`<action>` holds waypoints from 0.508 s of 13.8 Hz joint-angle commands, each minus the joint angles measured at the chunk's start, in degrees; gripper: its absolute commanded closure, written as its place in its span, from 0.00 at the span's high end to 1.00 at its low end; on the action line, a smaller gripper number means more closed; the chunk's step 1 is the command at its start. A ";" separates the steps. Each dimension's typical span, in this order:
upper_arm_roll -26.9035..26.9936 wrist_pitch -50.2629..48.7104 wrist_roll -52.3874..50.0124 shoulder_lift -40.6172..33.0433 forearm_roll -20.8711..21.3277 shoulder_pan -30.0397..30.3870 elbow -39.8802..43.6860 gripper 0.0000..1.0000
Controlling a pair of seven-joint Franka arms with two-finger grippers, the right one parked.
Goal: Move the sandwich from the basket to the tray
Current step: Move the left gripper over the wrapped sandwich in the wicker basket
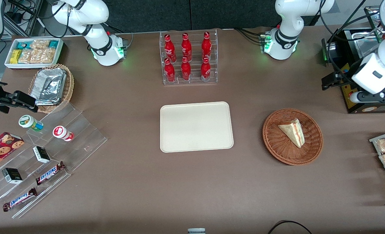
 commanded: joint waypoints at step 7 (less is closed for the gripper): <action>1.11 7.29 0.45 -0.85 -0.51 -0.79 -12.42 1.00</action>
